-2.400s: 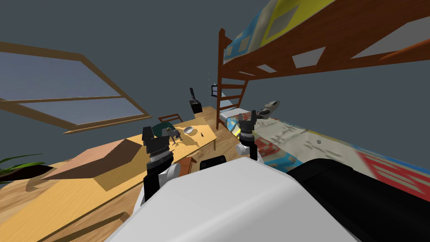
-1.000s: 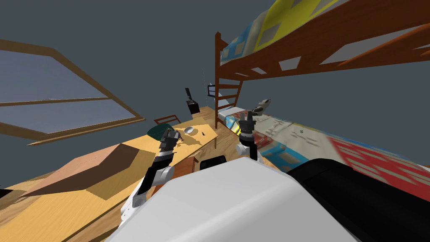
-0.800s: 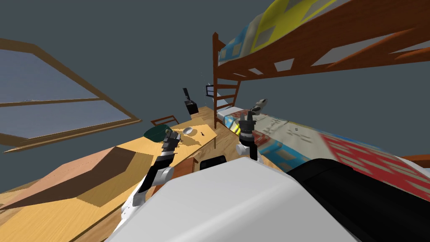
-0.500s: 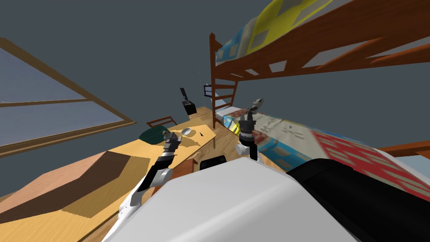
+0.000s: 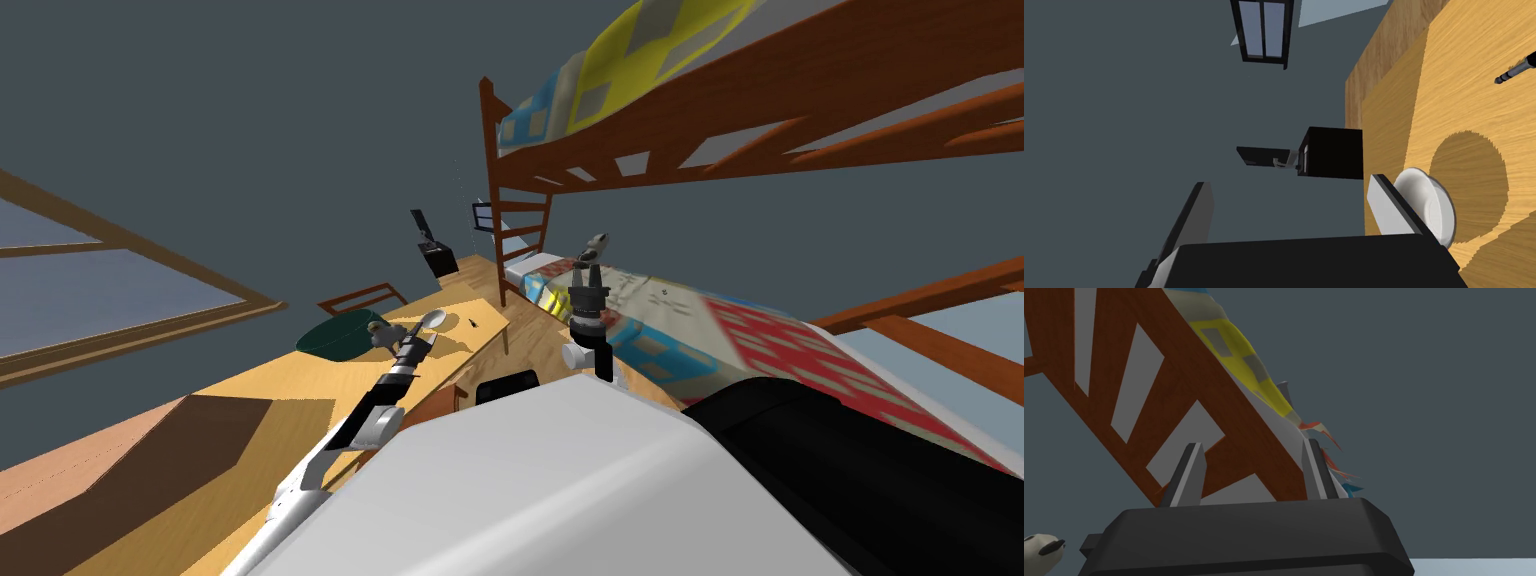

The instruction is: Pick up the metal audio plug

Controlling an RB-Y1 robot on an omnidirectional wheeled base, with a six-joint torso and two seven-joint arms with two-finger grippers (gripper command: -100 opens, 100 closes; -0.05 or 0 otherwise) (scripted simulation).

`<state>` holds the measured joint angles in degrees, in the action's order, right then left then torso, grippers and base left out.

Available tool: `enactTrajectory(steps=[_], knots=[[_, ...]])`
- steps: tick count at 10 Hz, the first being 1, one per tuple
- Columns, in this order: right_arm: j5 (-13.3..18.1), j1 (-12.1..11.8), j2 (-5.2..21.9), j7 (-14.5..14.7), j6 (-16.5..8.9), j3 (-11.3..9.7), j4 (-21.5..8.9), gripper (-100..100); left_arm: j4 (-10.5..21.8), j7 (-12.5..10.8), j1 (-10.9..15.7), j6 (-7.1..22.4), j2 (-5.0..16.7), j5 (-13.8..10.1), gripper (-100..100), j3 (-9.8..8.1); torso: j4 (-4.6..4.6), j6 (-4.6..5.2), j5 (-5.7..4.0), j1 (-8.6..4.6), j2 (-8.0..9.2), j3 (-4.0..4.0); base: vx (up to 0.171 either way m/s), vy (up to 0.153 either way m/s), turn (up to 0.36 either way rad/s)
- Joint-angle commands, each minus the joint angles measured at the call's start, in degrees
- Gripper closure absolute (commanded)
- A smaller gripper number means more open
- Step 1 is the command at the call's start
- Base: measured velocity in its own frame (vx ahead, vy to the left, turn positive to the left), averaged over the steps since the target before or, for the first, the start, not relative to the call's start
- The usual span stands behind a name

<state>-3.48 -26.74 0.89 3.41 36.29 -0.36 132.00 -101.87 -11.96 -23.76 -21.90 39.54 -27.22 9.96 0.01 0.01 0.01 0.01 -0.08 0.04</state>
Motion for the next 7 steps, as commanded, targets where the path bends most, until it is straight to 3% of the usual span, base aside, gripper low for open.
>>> enactTrajectory(steps=[1,2,3,4,6,7], knots=[[0.0,0.0,0.0,0.0,0.0,0.0,0.0,0,1.6,-1.0,0.7,0.5,1.6,-0.5,-100,1.0,0.0,0.0,0.0,0.0,0.0,0.0,0.008,0.003,-0.108],[0.0,0.0,0.0,0.0,0.0,0.0,0.0,0,3.8,-2.6,1.2,1.6,4.0,-1.4,-100,2.82,0.0,-0.04,0.0,0.0,0.0,0.0,0.014,-0.007,-0.266],[0.0,0.0,0.0,0.0,0.0,0.0,0.0,0,4.0,-2.6,1.2,1.6,4.0,-1.4,-100,2.82,0.0,0.02,0.0,-0.02,-0.03,0.01,0.013,0.001,-0.107],[0.0,0.0,0.0,0.0,0.0,0.0,0.0,0,5.3,-4.2,1.7,2.7,6.4,-2.3,-100,4.77,0.0,-0.05,0.0,-0.01,-0.02,0.01,0.018,-0.009,-0.23],[0.0,0.0,0.0,0.0,0.0,0.0,0.0,0,6.4,-4.2,1.7,2.7,6.4,-2.3,-100,4.77,0.01,-0.05,0.0,-0.03,-0.03,0.02,0.011,-0.002,-0.047],[0.0,0.0,0.0,0.0,0.0,0.0,0.0,0,8.2,-5.8,2.3,3.9,8.7,-3.0,-100,6.83,0.0,-0.06,0.0,-0.02,0.0,0.0,0.013,-0.017,-0.271]])
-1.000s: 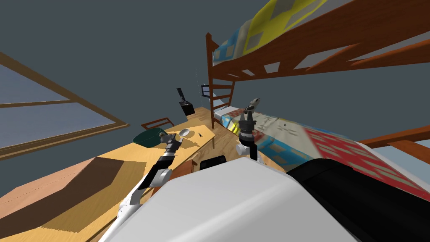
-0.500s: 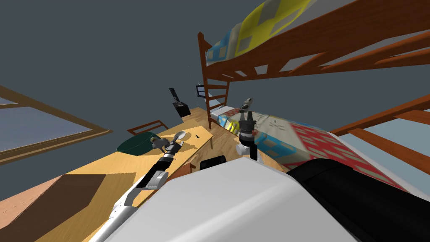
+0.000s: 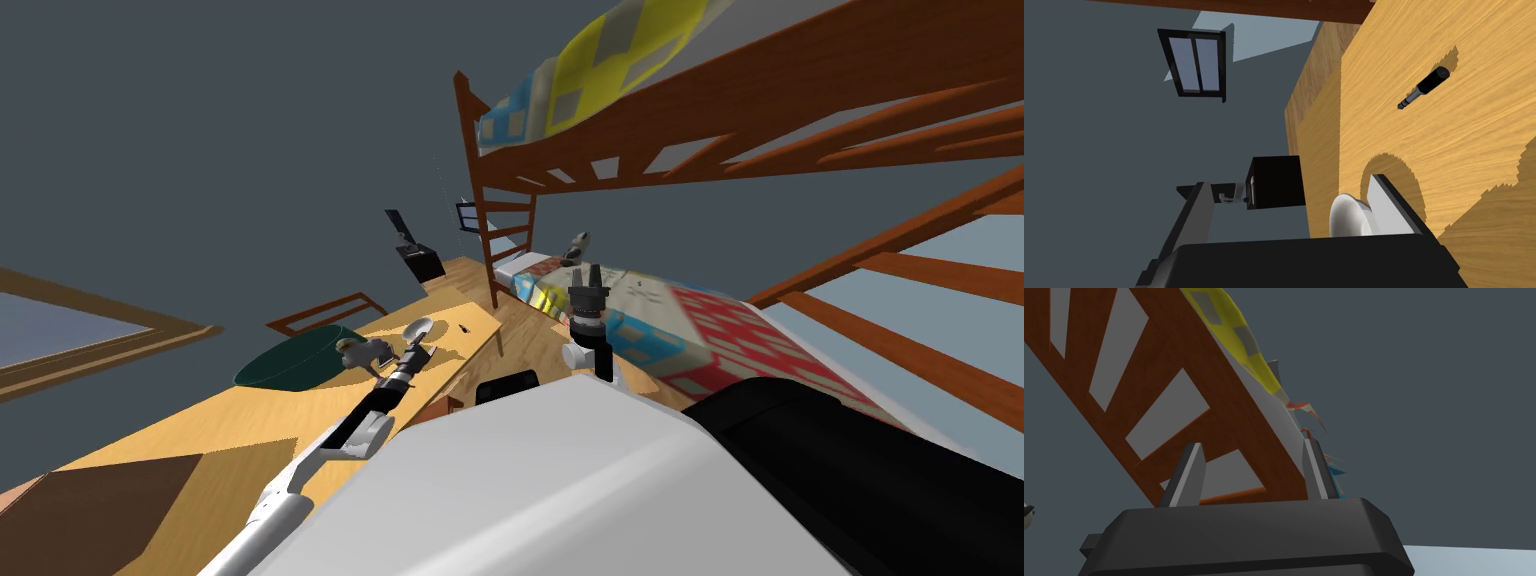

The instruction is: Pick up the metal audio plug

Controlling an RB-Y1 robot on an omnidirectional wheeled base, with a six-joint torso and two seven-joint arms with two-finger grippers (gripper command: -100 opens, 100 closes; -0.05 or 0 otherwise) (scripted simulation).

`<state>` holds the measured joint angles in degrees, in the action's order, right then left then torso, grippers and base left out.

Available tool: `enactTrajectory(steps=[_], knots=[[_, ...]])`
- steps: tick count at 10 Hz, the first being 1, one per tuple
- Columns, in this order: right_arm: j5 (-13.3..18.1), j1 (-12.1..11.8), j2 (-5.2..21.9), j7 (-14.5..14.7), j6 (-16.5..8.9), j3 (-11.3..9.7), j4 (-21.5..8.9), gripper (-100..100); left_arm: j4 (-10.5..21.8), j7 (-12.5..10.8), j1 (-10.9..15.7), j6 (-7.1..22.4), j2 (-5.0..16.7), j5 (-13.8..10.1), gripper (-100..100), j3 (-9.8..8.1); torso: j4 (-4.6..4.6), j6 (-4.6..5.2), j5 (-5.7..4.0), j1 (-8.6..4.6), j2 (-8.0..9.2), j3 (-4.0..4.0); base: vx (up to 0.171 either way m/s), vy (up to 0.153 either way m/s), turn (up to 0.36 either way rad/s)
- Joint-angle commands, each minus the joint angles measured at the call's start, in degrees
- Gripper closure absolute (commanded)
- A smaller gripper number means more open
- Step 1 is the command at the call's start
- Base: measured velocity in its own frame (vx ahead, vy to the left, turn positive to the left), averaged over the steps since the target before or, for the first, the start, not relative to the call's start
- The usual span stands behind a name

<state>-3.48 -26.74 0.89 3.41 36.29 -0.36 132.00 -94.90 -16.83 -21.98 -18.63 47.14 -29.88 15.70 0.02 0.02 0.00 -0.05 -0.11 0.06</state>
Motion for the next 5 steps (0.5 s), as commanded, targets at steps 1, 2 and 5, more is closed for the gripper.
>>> enactTrajectory(steps=[1,2,5], knots=[[0.0,0.0,0.0,0.0,0.0,0.0,0.0,0,1.8,-1.0,0.5,0.6,1.1,-0.3,-100,1.1,0.0,0.0,0.0,0.0,0.0,0.0,-0.004,-0.027,-0.09],[0.0,0.0,0.0,0.0,0.0,0.0,0.0,0,3.8,-2.5,1.0,1.8,3.2,-1.0,-100,3.28,-0.01,-0.06,-0.01,-0.03,0.04,-0.03,0.004,-0.038,-0.177],[0.0,0.0,0.0,0.0,0.0,0.0,0.0,0,6.5,-4.0,1.4,3.0,5.3,-1.5,-100,5.56,-0.01,-0.02,-0.04,-0.12,0.02,-0.01,0.007,-0.04,-0.161]])
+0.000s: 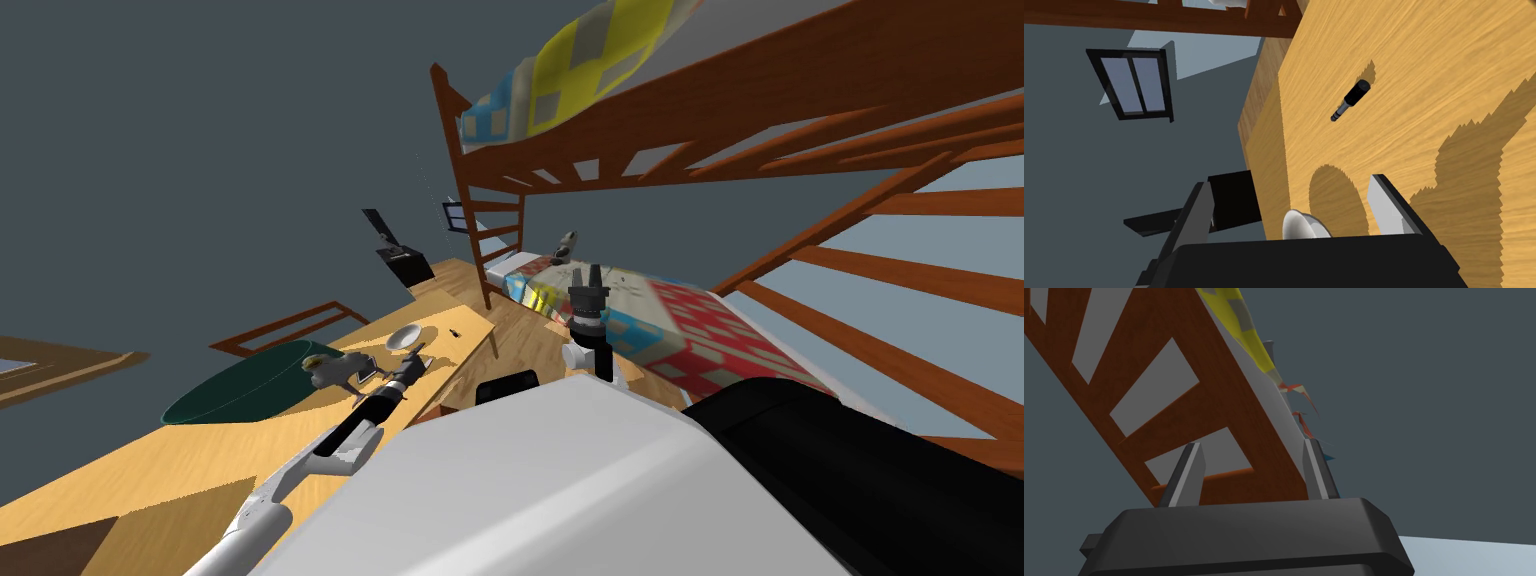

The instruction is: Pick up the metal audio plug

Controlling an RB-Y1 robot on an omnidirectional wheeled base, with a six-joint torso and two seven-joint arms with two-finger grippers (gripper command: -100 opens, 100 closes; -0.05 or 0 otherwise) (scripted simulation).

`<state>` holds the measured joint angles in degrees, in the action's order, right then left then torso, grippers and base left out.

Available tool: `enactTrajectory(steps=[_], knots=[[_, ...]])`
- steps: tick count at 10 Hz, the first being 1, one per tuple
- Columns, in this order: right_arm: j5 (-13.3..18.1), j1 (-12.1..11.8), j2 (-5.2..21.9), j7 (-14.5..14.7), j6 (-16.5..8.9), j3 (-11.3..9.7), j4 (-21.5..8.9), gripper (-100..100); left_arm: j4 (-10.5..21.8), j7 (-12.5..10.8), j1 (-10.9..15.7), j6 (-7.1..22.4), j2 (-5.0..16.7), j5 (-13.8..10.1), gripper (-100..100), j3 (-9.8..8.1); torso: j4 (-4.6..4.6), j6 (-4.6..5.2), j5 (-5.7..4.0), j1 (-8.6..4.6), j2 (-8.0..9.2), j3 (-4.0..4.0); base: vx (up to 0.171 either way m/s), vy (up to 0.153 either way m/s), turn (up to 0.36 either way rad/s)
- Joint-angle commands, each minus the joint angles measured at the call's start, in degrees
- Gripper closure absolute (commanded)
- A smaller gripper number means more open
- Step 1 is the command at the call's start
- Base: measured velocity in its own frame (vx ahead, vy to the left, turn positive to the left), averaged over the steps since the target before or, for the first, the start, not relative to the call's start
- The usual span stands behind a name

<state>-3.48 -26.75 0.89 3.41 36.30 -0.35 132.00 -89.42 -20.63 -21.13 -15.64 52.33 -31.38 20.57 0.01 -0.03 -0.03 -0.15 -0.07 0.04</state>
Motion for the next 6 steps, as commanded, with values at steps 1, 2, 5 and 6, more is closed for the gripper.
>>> enactTrajectory(steps=[1,2,5,6], knots=[[0.0,0.0,0.0,0.0,0.0,0.0,0.0,0,2.9,-1.7,1.0,1.3,2.0,-0.4,-100,2.86,0.0,0.0,0.0,0.0,0.0,0.0,0.012,-0.042,-0.163],[0.0,0.0,0.0,0.0,0.0,0.0,0.0,0,3.3,-1.7,1.0,1.3,2.0,-0.4,-100,3.05,0.0,0.02,0.0,-0.01,-0.02,0.01,0.006,-0.035,-0.137],[0.0,0.0,0.0,0.0,0.0,0.0,0.0,0,5.5,-3.2,1.5,2.5,3.9,-0.7,-100,5.48,0.01,0.01,0.0,0.01,-0.03,0.02,0.013,-0.032,-0.116],[0.0,0.0,0.0,0.0,0.0,0.0,0.0,0,5.5,-3.2,1.5,2.5,3.9,-0.7,-100,5.48,-0.01,-0.01,0.0,0.01,0.03,-0.02,-0.001,-0.005,-0.017]])
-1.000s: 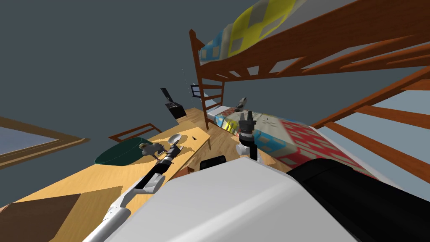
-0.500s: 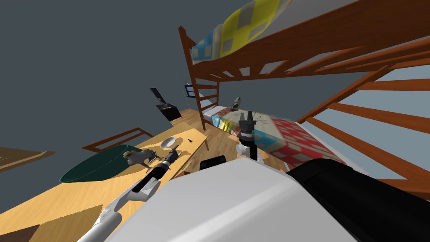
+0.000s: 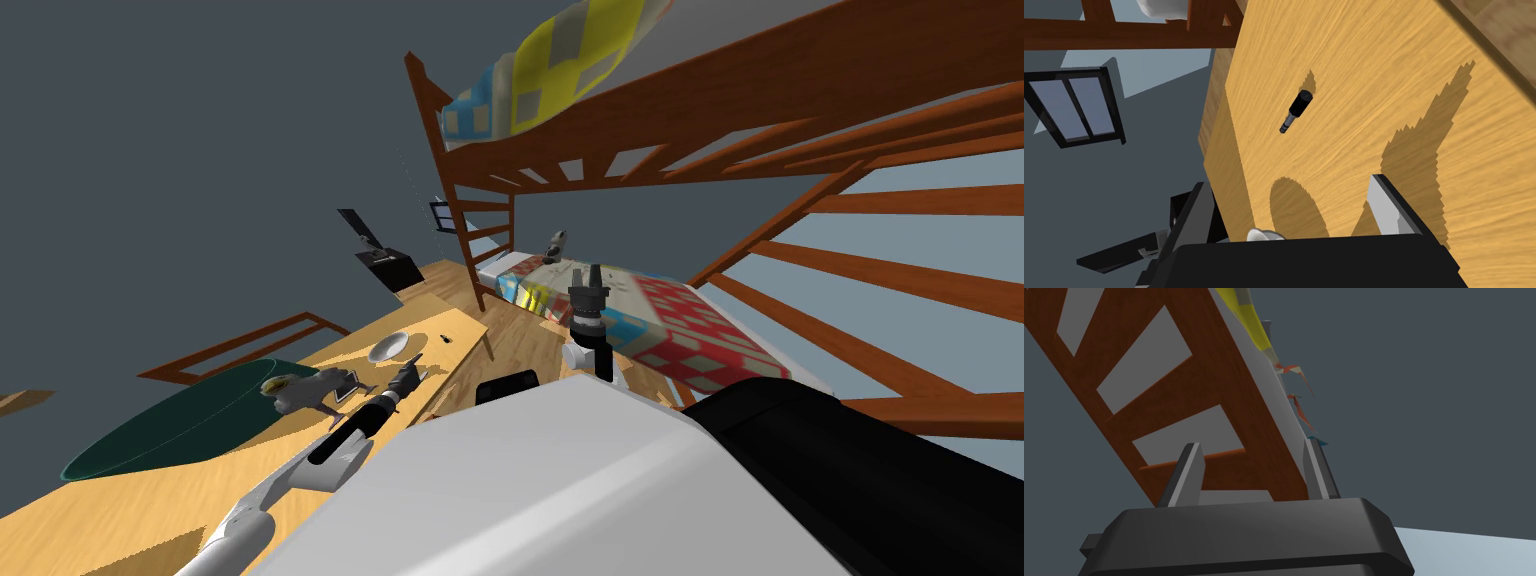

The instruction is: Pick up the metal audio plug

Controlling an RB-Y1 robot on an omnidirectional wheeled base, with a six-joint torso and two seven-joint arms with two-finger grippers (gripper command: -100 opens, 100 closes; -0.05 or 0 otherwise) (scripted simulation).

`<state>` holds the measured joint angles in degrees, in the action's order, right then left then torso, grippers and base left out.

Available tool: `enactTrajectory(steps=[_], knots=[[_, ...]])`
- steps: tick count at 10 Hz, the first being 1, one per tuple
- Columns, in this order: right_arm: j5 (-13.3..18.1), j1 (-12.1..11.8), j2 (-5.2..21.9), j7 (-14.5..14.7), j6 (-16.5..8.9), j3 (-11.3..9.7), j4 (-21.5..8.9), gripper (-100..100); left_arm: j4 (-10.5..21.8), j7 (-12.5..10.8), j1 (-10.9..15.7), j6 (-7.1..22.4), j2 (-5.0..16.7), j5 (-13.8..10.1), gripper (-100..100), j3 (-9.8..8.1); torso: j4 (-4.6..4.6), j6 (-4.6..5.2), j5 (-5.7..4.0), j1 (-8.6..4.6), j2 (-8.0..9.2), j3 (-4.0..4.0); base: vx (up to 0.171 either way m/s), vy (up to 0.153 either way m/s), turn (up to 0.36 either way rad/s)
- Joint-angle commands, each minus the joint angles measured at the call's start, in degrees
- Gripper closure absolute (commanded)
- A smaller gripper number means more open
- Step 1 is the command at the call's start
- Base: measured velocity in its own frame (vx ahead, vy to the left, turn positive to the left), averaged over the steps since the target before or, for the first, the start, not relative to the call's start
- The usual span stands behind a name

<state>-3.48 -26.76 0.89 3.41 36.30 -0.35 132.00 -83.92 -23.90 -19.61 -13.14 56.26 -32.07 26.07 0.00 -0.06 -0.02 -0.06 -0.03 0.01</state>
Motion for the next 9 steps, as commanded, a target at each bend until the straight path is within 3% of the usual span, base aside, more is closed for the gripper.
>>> enactTrajectory(steps=[1,6,9], knots=[[0.0,0.0,0.0,0.0,0.0,0.0,0.0,0,0.0,0.1,-0.1,0.0,0.0,0.0,-100,-0.01,0.0,0.0,0.0,0.0,0.0,0.0,0.006,0.005,0.02],[0.0,0.0,0.0,0.0,0.0,0.0,0.0,0,0.0,0.1,-0.1,0.0,0.0,0.0,-100,-0.01,0.0,0.0,0.02,0.06,-0.01,0.01,0.001,0.0,0.001],[0.0,0.0,0.0,0.0,0.0,0.0,0.0,0,2.4,1.8,-2.8,0.8,1.7,0.7,-100,1.03,0.06,0.03,-0.08,-0.41,-0.29,0.16,0.083,-0.121,-0.119]])
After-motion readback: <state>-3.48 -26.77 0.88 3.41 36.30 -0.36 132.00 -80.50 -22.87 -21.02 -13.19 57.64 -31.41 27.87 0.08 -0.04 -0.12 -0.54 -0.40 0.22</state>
